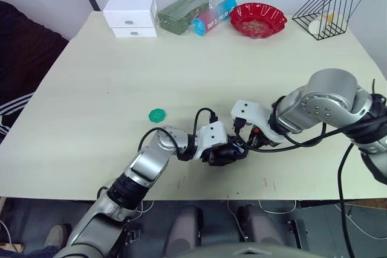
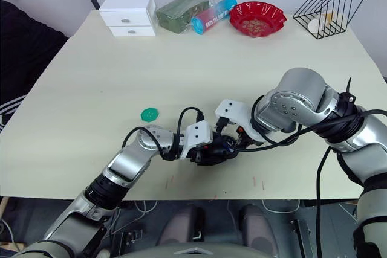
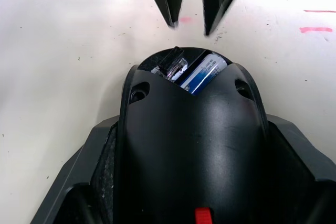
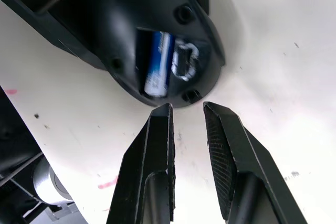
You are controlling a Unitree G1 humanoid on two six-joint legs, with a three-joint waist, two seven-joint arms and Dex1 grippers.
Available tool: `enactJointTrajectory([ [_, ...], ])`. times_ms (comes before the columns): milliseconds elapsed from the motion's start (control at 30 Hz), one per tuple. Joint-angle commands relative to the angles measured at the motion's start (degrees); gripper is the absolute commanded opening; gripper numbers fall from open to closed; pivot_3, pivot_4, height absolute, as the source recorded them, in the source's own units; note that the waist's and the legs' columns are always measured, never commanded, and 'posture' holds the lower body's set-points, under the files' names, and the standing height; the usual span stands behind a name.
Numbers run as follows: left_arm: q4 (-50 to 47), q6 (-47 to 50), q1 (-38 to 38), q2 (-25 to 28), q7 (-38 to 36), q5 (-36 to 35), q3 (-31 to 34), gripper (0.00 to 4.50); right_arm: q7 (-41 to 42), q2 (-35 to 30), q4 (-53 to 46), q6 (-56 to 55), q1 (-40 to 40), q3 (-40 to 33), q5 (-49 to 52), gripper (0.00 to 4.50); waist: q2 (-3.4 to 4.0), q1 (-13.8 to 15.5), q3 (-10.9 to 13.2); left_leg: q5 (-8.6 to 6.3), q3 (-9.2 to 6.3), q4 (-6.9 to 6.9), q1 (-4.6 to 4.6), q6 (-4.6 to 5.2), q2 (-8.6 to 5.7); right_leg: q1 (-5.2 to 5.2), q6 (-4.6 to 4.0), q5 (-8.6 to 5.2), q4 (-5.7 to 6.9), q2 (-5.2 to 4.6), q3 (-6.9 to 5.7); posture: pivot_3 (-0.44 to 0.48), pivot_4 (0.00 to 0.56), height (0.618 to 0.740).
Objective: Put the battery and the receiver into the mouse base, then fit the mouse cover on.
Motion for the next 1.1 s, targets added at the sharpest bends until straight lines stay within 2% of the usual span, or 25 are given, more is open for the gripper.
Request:
enactJointTrajectory([
  [33, 0.9, 2.0, 1.2, 0.7, -0.2, 0.9, -1.7, 3.02, 1.1, -5.9, -6.7, 0.3, 7.3, -11.3, 2.7, 0.94, -0.02, 0.1, 0.0, 0.00, -0.10, -0.01, -0.08, 0.00, -0.01, 0.00, 0.00, 0.00, -0.09, -0.03, -0.11, 0.000, 0.150, 0.740],
  [167, 0.7, 2.3, 0.7, 0.6, -0.2, 0.9, -1.8, 3.02, 1.2, -9.4, -14.8, -10.6, 24.7, -24.3, -1.0, 0.94, -0.14, 0.6, 0.0, 0.00, -0.15, -0.11, -0.09, 0.00, -0.03, 0.03, 0.00, 0.00, -0.16, -0.05, -0.15, 0.000, 0.150, 0.740],
  [333, 1.1, 2.4, 0.0, 1.0, -0.5, 0.9, -1.3, 3.02, 3.7, -7.3, -21.4, -21.8, 41.5, -36.6, -3.2, 0.94, -0.01, 0.3, 0.0, 0.00, -0.20, -0.14, -0.08, 0.00, -0.09, 0.05, -0.04, -0.05, -0.11, 0.00, -0.18, 0.000, 0.150, 0.740],
  [433, 1.4, 2.3, -0.4, 1.3, -0.8, 0.7, -1.1, 3.02, 5.7, -5.8, -24.1, -27.8, 48.2, -40.2, -6.0, 0.94, -0.01, 0.2, 0.0, 0.01, -0.24, -0.13, 0.03, -0.01, -0.12, 0.14, -0.04, -0.06, -0.11, 0.13, -0.15, 0.000, 0.150, 0.740],
  [600, 1.8, 1.9, -0.8, 1.8, -1.2, 0.7, -1.1, 3.02, 9.6, -3.1, -26.1, -39.0, 55.9, -42.2, -13.2, 0.94, -0.04, 0.1, 0.0, 0.03, -0.23, -0.12, 0.10, -0.03, -0.15, 0.16, -0.05, -0.07, -0.07, 0.23, -0.08, 0.000, 0.150, 0.740],
  [700, 2.1, 1.7, -1.0, 1.9, -1.4, 0.7, -0.9, 3.02, 15.5, -1.7, -25.6, -52.2, 61.7, -40.2, -23.4, 0.94, -0.04, 0.2, 0.0, 0.03, -0.24, -0.13, 0.08, -0.03, -0.14, 0.16, -0.06, -0.07, -0.10, 0.27, -0.10, 0.000, 0.150, 0.740],
  [833, 2.3, 1.7, -1.2, 1.9, -1.5, 0.8, -0.7, 3.02, 19.0, 1.3, -23.0, -57.7, 64.6, -39.4, -26.6, 0.94, -0.05, 0.0, 0.0, 0.03, -0.18, -0.12, 0.12, -0.04, -0.15, 0.17, -0.05, -0.07, -0.09, 0.27, -0.05, 0.000, 0.150, 0.740],
  [967, 2.0, 1.9, -1.1, 2.1, -1.5, 0.7, -0.7, 3.02, 22.6, 4.0, -18.5, -65.7, 65.6, -37.1, -33.3, 0.04, -0.05, 0.0, 0.0, 0.04, -0.18, -0.09, 0.18, -0.05, -0.14, 0.19, -0.06, -0.08, -0.03, 0.31, -0.03, 0.000, 0.150, 0.740],
  [1100, 2.0, 2.2, -1.4, 2.1, -1.5, 0.6, -0.6, 3.02, 24.5, 5.5, -15.1, -67.5, 62.7, -32.5, -38.2, 0.04, -0.04, -0.1, 0.0, 0.04, -0.15, -0.09, 0.19, -0.05, -0.13, 0.18, -0.07, -0.08, -0.01, 0.31, 0.00, 0.000, 0.150, 0.740],
])
